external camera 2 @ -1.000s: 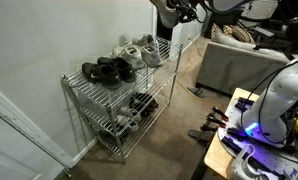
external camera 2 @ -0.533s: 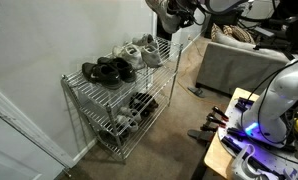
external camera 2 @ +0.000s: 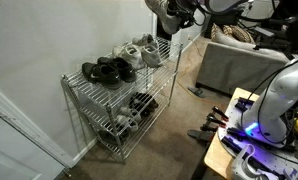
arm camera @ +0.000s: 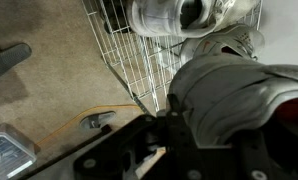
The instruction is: Move the sneaker from the second shelf to the right side of the topmost shelf.
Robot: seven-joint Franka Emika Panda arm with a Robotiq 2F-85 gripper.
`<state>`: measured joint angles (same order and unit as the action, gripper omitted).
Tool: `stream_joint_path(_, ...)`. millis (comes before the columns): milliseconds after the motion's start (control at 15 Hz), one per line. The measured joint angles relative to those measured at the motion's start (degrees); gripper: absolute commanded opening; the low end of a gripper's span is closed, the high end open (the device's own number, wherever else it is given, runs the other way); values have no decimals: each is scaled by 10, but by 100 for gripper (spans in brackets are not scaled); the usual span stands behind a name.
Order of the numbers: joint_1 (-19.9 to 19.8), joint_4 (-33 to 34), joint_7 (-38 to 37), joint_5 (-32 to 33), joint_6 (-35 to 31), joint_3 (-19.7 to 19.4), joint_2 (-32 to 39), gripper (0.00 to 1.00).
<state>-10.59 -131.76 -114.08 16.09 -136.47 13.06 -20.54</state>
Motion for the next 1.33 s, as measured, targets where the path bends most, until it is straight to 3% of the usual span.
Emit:
stream_joint_path(200, 12, 40, 1, -9, 66, -23, 26, 6)
stream_joint_path(467, 15, 169, 4, -19, 188, -59, 99, 6)
stream_joint_path(733, 26, 275, 4, -28, 269, -93, 185, 6)
stream_joint_path(1333, 49, 352, 4, -97, 301, -148, 334, 6)
